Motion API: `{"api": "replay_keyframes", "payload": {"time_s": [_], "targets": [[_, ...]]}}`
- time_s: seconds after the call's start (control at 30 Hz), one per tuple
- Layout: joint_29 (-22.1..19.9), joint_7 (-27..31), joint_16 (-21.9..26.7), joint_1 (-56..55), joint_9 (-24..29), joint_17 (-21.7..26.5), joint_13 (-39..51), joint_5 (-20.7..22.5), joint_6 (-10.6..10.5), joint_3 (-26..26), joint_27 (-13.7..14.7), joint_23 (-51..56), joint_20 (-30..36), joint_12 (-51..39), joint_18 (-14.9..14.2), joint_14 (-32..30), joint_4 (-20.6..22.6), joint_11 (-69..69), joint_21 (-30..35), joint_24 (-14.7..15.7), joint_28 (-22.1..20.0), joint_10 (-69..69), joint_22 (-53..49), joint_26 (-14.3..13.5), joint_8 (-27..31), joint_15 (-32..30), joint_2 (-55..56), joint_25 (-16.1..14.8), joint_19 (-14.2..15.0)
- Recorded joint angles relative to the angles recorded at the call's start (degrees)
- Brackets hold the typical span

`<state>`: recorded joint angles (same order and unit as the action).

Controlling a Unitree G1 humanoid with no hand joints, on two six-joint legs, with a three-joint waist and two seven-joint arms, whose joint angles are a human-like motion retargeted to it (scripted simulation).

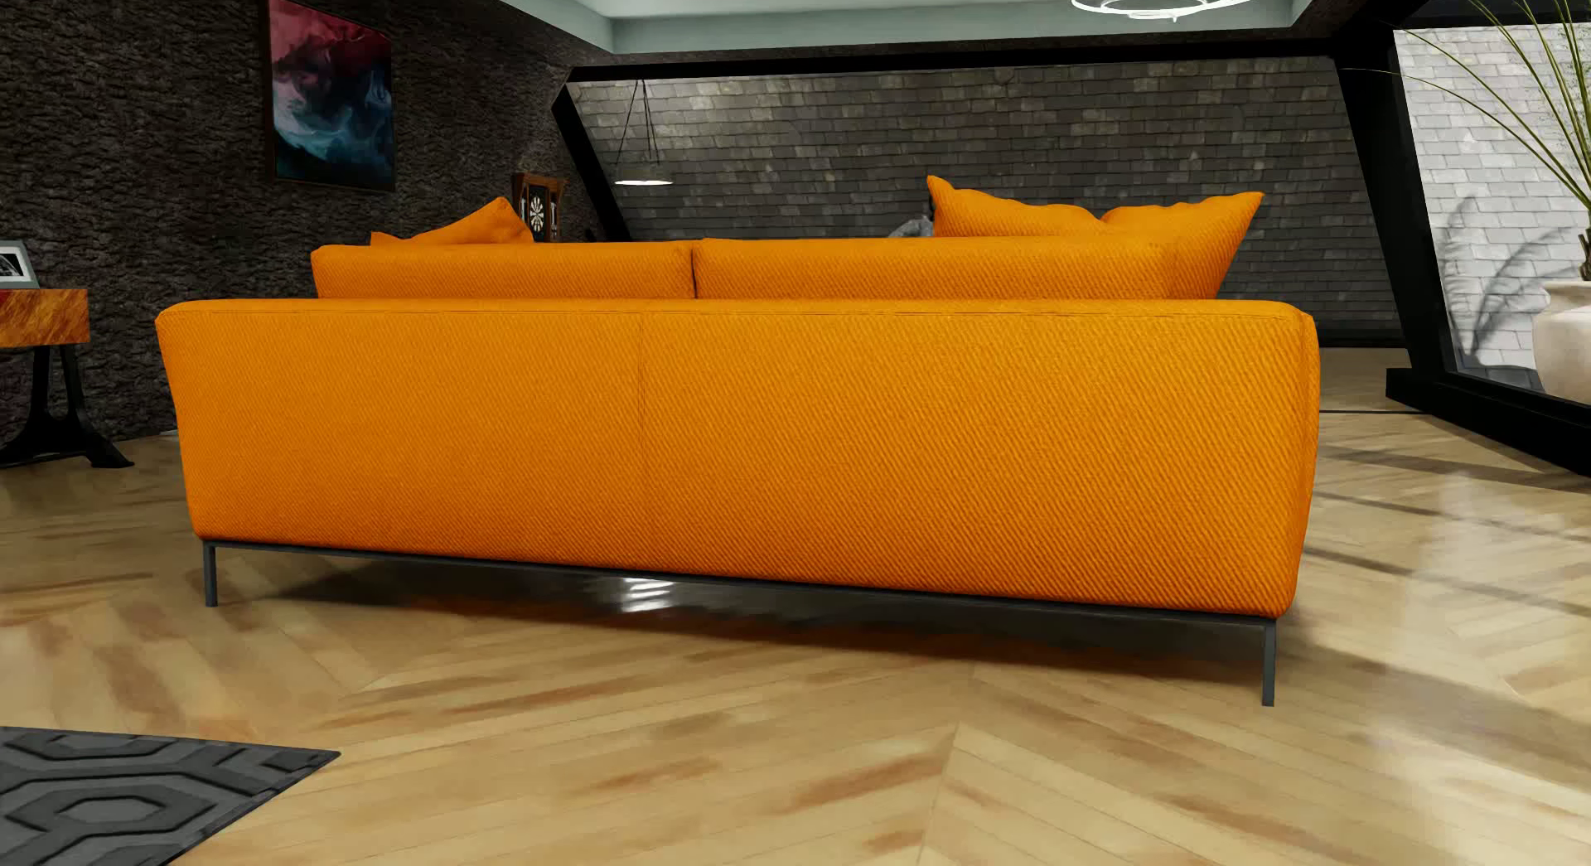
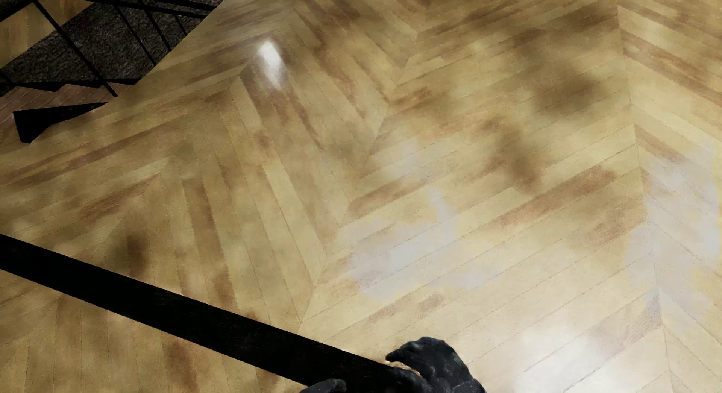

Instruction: Move towards the sofa

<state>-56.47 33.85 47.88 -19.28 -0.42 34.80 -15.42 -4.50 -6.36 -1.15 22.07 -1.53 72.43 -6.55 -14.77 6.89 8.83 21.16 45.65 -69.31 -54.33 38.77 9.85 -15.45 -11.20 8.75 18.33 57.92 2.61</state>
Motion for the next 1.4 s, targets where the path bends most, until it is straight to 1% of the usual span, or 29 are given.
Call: {"api": "replay_keyframes", "payload": {"time_s": [0.07,0.13,0.27,0.37,0.4,0.43,0.5,0.53,0.57,0.6,0.63,0.67,0.7,0.73,0.77,0.8,0.83,0.87,0.93,1.0,1.03,1.07,1.1,1.13,1.17,1.2,1.27,1.37,1.4], "targets": [[0.00,-5.42,-1.51,3.27,-0.49,0.47,0.23,1.05,-0.26,0.21,-0.16,0.28,-0.73,-0.27,6.39,2.43,-3.71,-2.05,-0.29,-0.72,0.86,-6.18,0.78,-0.79,2.24,-1.22,-1.11,-0.84,0.70],[0.01,-10.61,-2.85,5.26,-1.09,0.68,0.23,1.90,-0.34,0.31,0.15,0.01,-0.95,-0.41,9.78,3.79,-6.24,-3.56,-1.56,-0.94,1.40,-10.99,1.72,-2.37,4.26,-2.26,-1.42,-1.16,1.68],[0.02,-16.91,-4.26,7.22,-1.53,0.87,0.08,2.94,0.40,0.35,1.23,-1.41,-0.45,-0.81,11.62,4.59,-8.03,-5.30,-2.99,0.66,0.99,-15.62,2.53,-4.31,9.45,-4.82,-0.42,-0.09,4.15],[0.03,-23.16,-4.43,7.18,-1.11,2.53,1.29,3.49,1.75,0.80,0.97,-2.86,-2.04,0.10,13.49,4.76,-8.02,-5.16,-0.70,0.12,2.32,-17.74,1.80,-4.25,15.71,-7.32,2.72,0.54,6.42],[0.04,-25.82,-4.49,6.88,-0.80,3.63,1.54,3.66,2.40,1.00,0.48,-2.56,-2.08,0.37,14.01,4.71,-7.77,-4.00,0.58,0.87,2.55,-18.34,1.32,-3.73,18.17,-7.87,4.67,1.26,6.73],[0.04,-28.76,-5.15,6.51,-0.36,4.87,1.69,3.82,3.19,1.24,0.22,-2.50,-2.65,0.39,14.45,4.56,-7.32,-2.70,1.68,1.39,2.33,-18.94,1.46,-3.73,21.06,-8.43,6.80,2.17,8.05],[0.00,-34.86,-5.92,5.07,1.00,6.26,2.31,4.11,5.10,1.75,-0.46,-3.30,-4.09,1.03,15.23,3.69,-6.25,-2.88,3.57,-0.68,0.00,-20.00,0.98,-3.87,27.23,-10.87,10.09,2.81,10.63],[0.00,-37.81,-6.06,3.71,1.83,6.34,2.22,3.23,6.13,2.08,-0.92,-3.56,-4.54,1.31,15.54,3.04,-5.92,-4.53,3.75,-1.99,-1.08,-19.97,0.66,-4.23,27.63,-12.00,11.78,2.75,10.86],[0.00,-40.76,-6.11,2.23,2.61,6.13,1.78,0.24,7.18,2.60,-1.25,-3.64,-4.50,1.50,15.83,2.20,-5.98,-5.80,3.46,-2.40,-1.64,-20.03,0.51,-4.71,21.45,-11.46,13.82,2.71,6.56],[0.00,-43.50,-6.11,0.78,3.20,5.96,1.10,-3.46,8.11,3.04,-1.32,-3.51,-3.97,1.37,16.06,1.39,-6.31,-6.84,2.84,-1.95,-1.82,-20.20,0.58,-5.21,12.35,-9.16,15.05,2.86,3.70],[0.00,-46.13,-5.79,-0.46,3.58,5.99,0.86,-7.49,8.90,3.41,-1.40,-3.06,-2.72,1.36,16.30,0.63,-6.93,-7.86,2.49,-1.39,-1.85,-20.51,0.17,-4.84,0.95,-6.13,15.23,3.18,2.97],[0.00,-48.68,-5.72,-1.46,3.82,6.02,1.09,-11.33,9.55,3.69,-1.00,-3.10,-2.36,1.53,16.52,0.08,-7.79,-7.75,1.92,-1.48,-1.80,-20.65,0.26,-4.86,-11.75,-4.64,14.46,4.07,4.53],[0.00,-50.87,-5.66,-2.23,4.02,6.43,0.81,-14.14,9.87,3.66,-0.81,-2.84,-2.10,1.44,16.67,-0.24,-8.96,-5.62,1.41,-1.60,-1.69,-20.50,0.49,-4.86,-20.04,-5.55,13.46,5.31,3.77],[0.00,-52.93,-5.65,-2.78,4.21,7.36,-0.12,-16.47,10.01,3.53,-0.97,-2.67,-1.93,1.42,16.74,-0.21,-10.19,-2.38,1.17,-1.88,-1.58,-19.90,0.75,-4.77,-25.34,-6.09,12.27,5.96,2.82],[-0.01,-54.82,-6.02,-3.00,4.40,9.24,-2.43,-17.79,9.98,3.22,-1.26,-1.73,-1.42,0.69,16.77,-0.01,-11.39,1.53,0.99,-1.62,-1.26,-19.11,1.30,-4.60,-25.92,-5.34,11.29,5.78,2.23],[0.01,-56.65,-6.37,-2.86,4.54,11.20,-4.46,-18.39,9.92,2.86,-1.33,-0.97,-1.11,0.51,16.76,0.14,-12.57,5.42,1.37,-1.68,-0.99,-18.50,1.71,-4.29,-24.25,-3.93,10.31,4.59,1.65],[0.28,-58.42,-6.59,-2.49,4.60,12.80,-5.96,-18.62,9.88,2.51,-1.28,0.02,-1.05,0.68,16.72,0.24,-13.77,9.30,1.99,-1.69,-0.77,-17.99,2.00,-4.07,-21.57,-2.12,9.21,2.98,2.13],[0.75,-60.23,-6.64,-2.01,4.55,13.59,-6.68,-18.81,9.89,2.19,-1.42,1.06,-1.18,1.06,16.67,0.27,-15.00,12.77,2.37,-1.38,-0.63,-17.56,2.17,-3.98,-19.46,-0.52,7.66,1.60,2.58],[1.15,-64.09,-6.09,-0.80,4.04,12.59,-5.68,-20.68,10.04,1.73,-2.68,1.41,-1.63,2.02,16.65,-0.06,-17.23,17.33,2.08,0.02,-0.44,-17.29,1.75,-3.98,-19.53,1.40,3.04,0.35,1.39],[0.22,-68.66,-5.43,0.76,2.84,9.35,-3.02,-25.33,10.37,1.82,-2.84,-1.38,-2.51,2.79,16.62,-0.94,-18.83,17.08,2.07,1.31,0.14,-18.01,1.08,-4.55,-28.67,3.08,-4.13,-0.98,-2.67],[0.04,-71.45,-5.16,1.76,2.09,8.42,-2.49,-27.87,10.54,2.20,-2.71,-1.63,-2.59,2.41,16.52,-1.46,-19.58,15.50,2.19,2.10,0.80,-18.55,0.52,-4.55,-36.22,4.13,-8.33,-2.11,-3.92],[0.02,-74.55,-5.21,2.88,1.37,7.81,-2.22,-29.97,10.73,2.73,-2.37,-2.01,-3.03,1.60,16.31,-1.99,-20.35,13.61,2.32,2.49,1.50,-19.02,0.38,-4.77,-44.34,4.14,-12.33,-3.30,-6.54],[0.20,-77.62,-5.23,4.18,0.77,7.46,-1.79,-30.54,10.93,3.15,-2.12,-2.63,-3.72,1.03,16.08,-2.71,-21.13,10.98,2.88,2.33,2.15,-19.64,0.08,-4.92,-50.21,2.50,-15.37,-4.74,-5.46],[-1.05,-80.39,-5.31,5.62,0.37,7.34,-1.26,-29.63,11.11,3.20,-2.05,-3.33,-4.52,0.71,15.73,-3.56,-21.87,8.05,3.78,1.88,2.58,-20.19,-0.28,-5.17,-51.24,0.37,-16.48,-6.32,2.02],[0.01,-82.65,-5.30,7.24,0.15,6.75,-0.63,-27.64,11.08,2.93,-2.40,-3.53,-5.09,0.42,15.20,-4.58,-23.01,5.58,4.41,1.38,2.57,-21.01,-0.42,-5.49,-47.63,0.70,-15.72,-7.56,4.88],[0.04,-84.67,-5.21,8.76,-0.10,5.77,-0.10,-25.26,10.83,2.75,-2.85,-3.27,-5.07,-0.05,14.59,-5.75,-24.69,3.62,4.50,0.96,2.04,-21.66,-0.13,-5.89,-45.14,0.09,-15.26,-8.13,5.52],[-0.02,-87.31,-4.97,10.63,-0.69,4.71,0.00,-19.38,9.59,2.14,-3.60,-2.13,-2.54,-0.91,13.07,-7.87,-29.62,-0.10,3.51,1.53,1.09,-21.22,1.44,-5.78,-42.23,-0.29,-15.31,-7.05,4.24],[1.04,-89.76,-4.41,12.68,-1.59,4.90,0.22,-9.78,6.88,0.25,-2.20,-2.90,0.52,-0.75,10.93,-10.51,-38.53,-4.28,1.85,5.45,1.45,-19.55,3.08,-4.96,-39.29,0.68,-15.94,-5.68,1.65],[1.18,-91.03,-4.14,13.42,-1.77,4.49,0.21,-6.85,5.88,-0.41,-1.65,-2.46,0.51,-0.49,11.20,-10.58,-42.00,-4.70,1.20,6.26,1.39,-18.14,3.13,-4.28,-37.90,1.37,-15.70,-5.49,0.63]]}}
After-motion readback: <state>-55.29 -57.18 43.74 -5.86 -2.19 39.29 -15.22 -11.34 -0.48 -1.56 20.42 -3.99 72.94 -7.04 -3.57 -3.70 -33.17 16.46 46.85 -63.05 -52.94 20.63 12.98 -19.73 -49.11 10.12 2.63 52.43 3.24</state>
